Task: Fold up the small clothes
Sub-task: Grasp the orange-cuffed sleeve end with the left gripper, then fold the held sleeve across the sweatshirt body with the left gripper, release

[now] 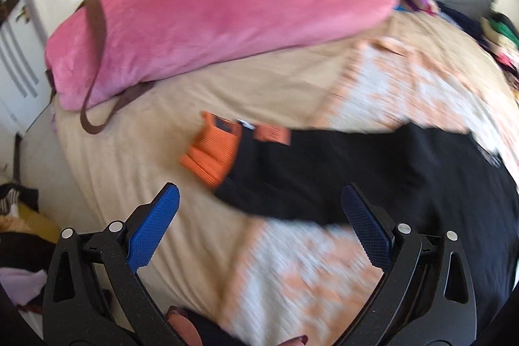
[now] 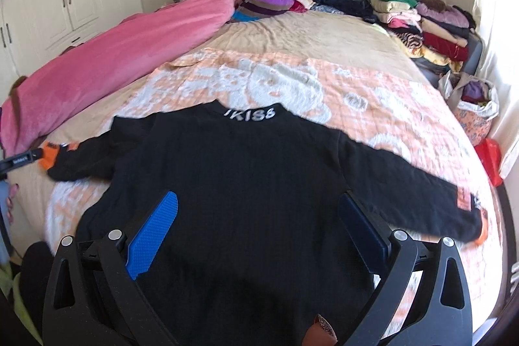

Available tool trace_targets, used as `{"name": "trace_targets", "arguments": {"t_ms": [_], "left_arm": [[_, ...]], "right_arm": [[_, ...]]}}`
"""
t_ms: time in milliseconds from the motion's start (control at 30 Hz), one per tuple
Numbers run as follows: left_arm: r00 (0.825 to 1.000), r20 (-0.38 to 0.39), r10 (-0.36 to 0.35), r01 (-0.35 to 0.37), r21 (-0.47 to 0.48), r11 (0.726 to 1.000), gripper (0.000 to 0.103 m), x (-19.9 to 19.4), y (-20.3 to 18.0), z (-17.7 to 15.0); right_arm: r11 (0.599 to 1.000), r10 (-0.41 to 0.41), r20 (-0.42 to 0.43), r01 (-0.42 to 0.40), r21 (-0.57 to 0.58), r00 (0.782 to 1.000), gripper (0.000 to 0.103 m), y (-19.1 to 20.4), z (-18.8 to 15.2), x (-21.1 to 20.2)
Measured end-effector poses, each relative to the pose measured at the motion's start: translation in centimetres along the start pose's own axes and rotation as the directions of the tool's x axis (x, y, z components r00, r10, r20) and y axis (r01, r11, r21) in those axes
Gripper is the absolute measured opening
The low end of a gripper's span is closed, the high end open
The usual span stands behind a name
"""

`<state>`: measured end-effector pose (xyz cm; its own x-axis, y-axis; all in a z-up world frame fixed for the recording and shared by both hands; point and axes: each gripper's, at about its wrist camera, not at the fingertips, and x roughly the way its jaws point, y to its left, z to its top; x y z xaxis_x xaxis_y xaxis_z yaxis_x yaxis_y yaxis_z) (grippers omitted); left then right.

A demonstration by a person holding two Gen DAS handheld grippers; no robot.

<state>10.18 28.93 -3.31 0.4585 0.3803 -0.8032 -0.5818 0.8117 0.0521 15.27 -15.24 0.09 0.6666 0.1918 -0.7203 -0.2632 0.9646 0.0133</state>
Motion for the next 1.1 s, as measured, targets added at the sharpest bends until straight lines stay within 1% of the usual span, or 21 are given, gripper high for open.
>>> {"name": "trace_targets", "arguments": {"t_ms": [67, 100, 233, 333, 400, 433, 467, 500, 533, 567, 600, 633, 700, 767, 833, 867, 900, 967, 1000, 1067, 1100], "left_arm": [[0.999, -0.009, 0.031, -0.032, -0.022, 0.999, 0.094, 1.9, 1.0, 1.2], [0.999, -0.031, 0.033, -0.035, -0.042, 0.999, 0.094, 3.2, 1.7, 1.8], [0.998, -0.056, 0.026, -0.032, -0.111, 0.993, 0.094, 6.9, 4.1, 3.6], [0.995, -0.1, 0.01, -0.024, -0.143, 0.989, 0.094, 9.8, 5.1, 4.1], [0.991, -0.136, 0.004, -0.023, -0.141, 0.99, 0.094, 11.5, 5.2, 3.9], [0.989, -0.148, 0.015, -0.037, -0.147, 0.988, 0.093, 12.1, 5.3, 3.7], [0.989, -0.148, 0.013, -0.035, -0.149, 0.988, 0.089, 12.3, 5.3, 3.5], [0.99, -0.138, -0.007, -0.015, -0.151, 0.988, 0.073, 12.5, 5.4, 3.3], [0.991, -0.133, -0.035, 0.015, -0.148, 0.989, 0.043, 12.6, 5.3, 3.0], [0.99, -0.131, -0.046, 0.027, -0.145, 0.989, 0.031, 12.6, 5.2, 2.8], [0.99, -0.119, -0.081, 0.064, -0.143, 0.988, 0.016, 12.3, 5.1, 2.5], [0.99, -0.097, -0.103, 0.089, -0.145, 0.985, 0.011, 11.7, 5.1, 2.3], [0.995, -0.054, -0.088, 0.079, -0.138, 0.987, 0.009, 10.2, 5.4, 2.2], [0.999, -0.02, -0.042, 0.038, -0.139, 0.99, 0.009, 8.7, 6.0, 2.1], [1.0, -0.013, -0.005, 0.004, -0.138, 0.99, 0.01, 8.3, 6.7, 1.9], [1.0, -0.025, 0.011, -0.014, -0.134, 0.991, 0.011, 8.6, 6.9, 1.8], [0.998, -0.063, 0.013, -0.02, -0.119, 0.993, 0.015, 9.5, 6.7, 1.6], [0.99, -0.128, 0.05, -0.061, -0.084, 0.995, 0.029, 11.2, 6.4, 1.2], [0.988, -0.141, 0.069, -0.08, -0.073, 0.994, 0.034, 11.6, 6.5, 1.0], [0.99, -0.13, 0.05, -0.065, -0.121, 0.991, 0.039, 10.8, 7.1, 1.0], [0.992, -0.117, 0.051, -0.067, -0.139, 0.988, 0.043, 10.1, 7.1, 1.1]], "right_arm": [[1.0, -0.02, 0.0, 0.02, 0.002, 1.0, 0.099, -0.2, 0.6, 1.3], [1.0, -0.03, 0.0, 0.03, 0.007, 1.0, 0.099, -0.4, 0.9, 1.9], [0.998, -0.05, -0.005, 0.05, 0.027, 0.999, 0.099, -1.0, 1.3, 3.5], [0.997, -0.065, -0.017, 0.065, 0.051, 0.998, 0.099, -1.7, 1.2, 4.6], [0.996, -0.069, -0.025, 0.07, 0.064, 0.997, 0.099, -2.0, 0.9, 5.1], [0.994, -0.075, -0.033, 0.077, 0.074, 0.997, 0.099, -2.3, 0.6, 5.4], [0.994, -0.076, -0.04, 0.079, 0.082, 0.996, 0.099, -2.4, 0.4, 5.7], [0.993, -0.073, -0.048, 0.077, 0.091, 0.996, 0.099, -2.5, 0.1, 5.9], [0.992, -0.075, -0.06, 0.081, 0.101, 0.995, 0.099, -2.7, -0.2, 6.3], [0.991, -0.081, -0.067, 0.087, 0.104, 0.994, 0.099, -2.8, -0.4, 6.5], [0.99, -0.085, -0.072, 0.092, 0.105, 0.994, 0.099, -3.0, -0.6, 6.7], [0.989, -0.089, -0.079, 0.097, 0.108, 0.993, 0.099, -3.2, -0.9, 6.8], [0.988, -0.092, -0.084, 0.101, 0.12, 0.992, 0.099, -3.7, -1.1, 7.0], [0.985, -0.097, -0.085, 0.108, 0.135, 0.992, 0.099, -4.3, -1.2, 7.1], [0.982, -0.107, -0.085, 0.118, 0.147, 0.991, 0.099, -4.9, -1.4, 7.1], [0.98, -0.111, -0.089, 0.123, 0.154, 0.99, 0.099, -5.2, -1.6, 7.2], [0.979, -0.113, -0.092, 0.127, 0.16, 0.989, 0.099, -5.5, -1.7, 7.2], [0.975, -0.122, -0.103, 0.138, 0.172, 0.987, 0.099, -6.1, -2.0, 7.4], [0.974, -0.127, -0.108, 0.144, 0.176, 0.986, 0.099, -6.3, -2.1, 7.5], [0.97, -0.133, -0.111, 0.152, 0.188, 0.985, 0.099, -7.0, -2.3, 7.5], [0.968, -0.138, -0.108, 0.158, 0.196, 0.984, 0.099, -7.5, -2.4, 7.4]]}}
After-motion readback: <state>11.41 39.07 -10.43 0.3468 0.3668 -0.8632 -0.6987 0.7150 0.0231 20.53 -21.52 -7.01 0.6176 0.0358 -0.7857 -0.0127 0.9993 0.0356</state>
